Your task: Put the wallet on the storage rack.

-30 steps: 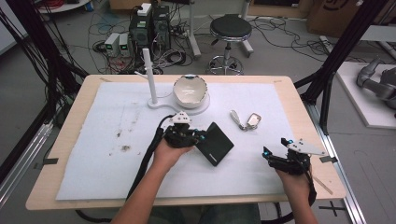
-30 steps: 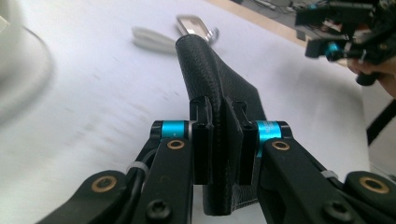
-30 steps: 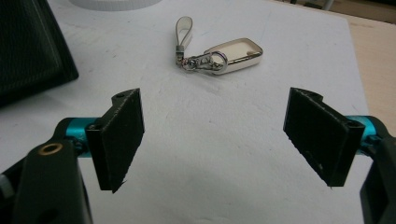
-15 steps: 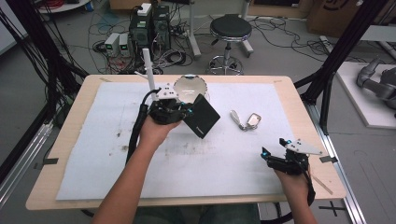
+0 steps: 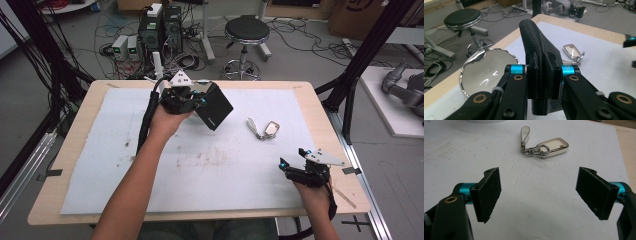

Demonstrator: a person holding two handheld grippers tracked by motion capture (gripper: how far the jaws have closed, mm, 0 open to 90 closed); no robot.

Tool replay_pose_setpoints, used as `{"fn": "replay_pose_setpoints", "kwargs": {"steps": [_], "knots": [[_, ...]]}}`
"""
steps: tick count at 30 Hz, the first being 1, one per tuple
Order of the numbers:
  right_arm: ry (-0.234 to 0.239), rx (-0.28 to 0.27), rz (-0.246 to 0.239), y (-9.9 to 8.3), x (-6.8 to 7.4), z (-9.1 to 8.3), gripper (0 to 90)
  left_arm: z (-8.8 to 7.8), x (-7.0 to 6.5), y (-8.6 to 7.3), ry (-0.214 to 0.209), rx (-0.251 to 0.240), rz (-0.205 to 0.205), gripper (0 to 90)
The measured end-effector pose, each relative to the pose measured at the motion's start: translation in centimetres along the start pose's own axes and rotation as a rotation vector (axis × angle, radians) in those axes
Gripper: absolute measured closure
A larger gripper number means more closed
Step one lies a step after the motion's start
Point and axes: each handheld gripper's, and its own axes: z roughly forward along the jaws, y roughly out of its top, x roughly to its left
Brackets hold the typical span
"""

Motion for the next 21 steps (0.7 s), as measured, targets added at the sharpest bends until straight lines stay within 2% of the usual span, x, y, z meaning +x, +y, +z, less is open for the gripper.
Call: {"fn": "replay_pose_setpoints", "kwargs": {"steps": [2,3,7,8,11,12,19,21], "knots": [[0.0,-0.002,0.002,-0.1,-0.1,0.0,20.6,0.7,0.9,0.2,0.014,0.0,-0.007,81.4],[-0.003,0.0,0.006,-0.1,-0.2,-0.1,20.6,1.4,1.7,0.3,0.037,0.001,-0.014,81.4],[-0.007,-0.002,0.015,-0.3,-0.5,-0.1,20.7,2.3,2.8,0.3,0.07,0.01,-0.014,81.4],[-0.01,-0.002,0.019,-0.4,-0.6,-0.2,20.7,2.6,3.5,0.5,0.094,0.026,-0.009,81.4],[-0.014,0.002,0.023,-0.5,-0.7,-0.3,20.6,2.7,4.1,0.6,0.117,0.03,-0.008,81.4],[-0.013,0.001,0.025,-0.6,-0.8,-0.3,20.7,2.6,4.9,0.7,0.134,0.027,-0.017,81.4],[-0.015,-0.005,0.031,-0.7,-0.9,-0.7,20.7,3.0,6.2,0.4,0.175,0.031,-0.04,81.4],[-0.015,-0.01,0.032,-0.7,-0.8,-0.9,20.6,3.3,6.3,0.3,0.19,0.036,-0.032,81.3]]}}
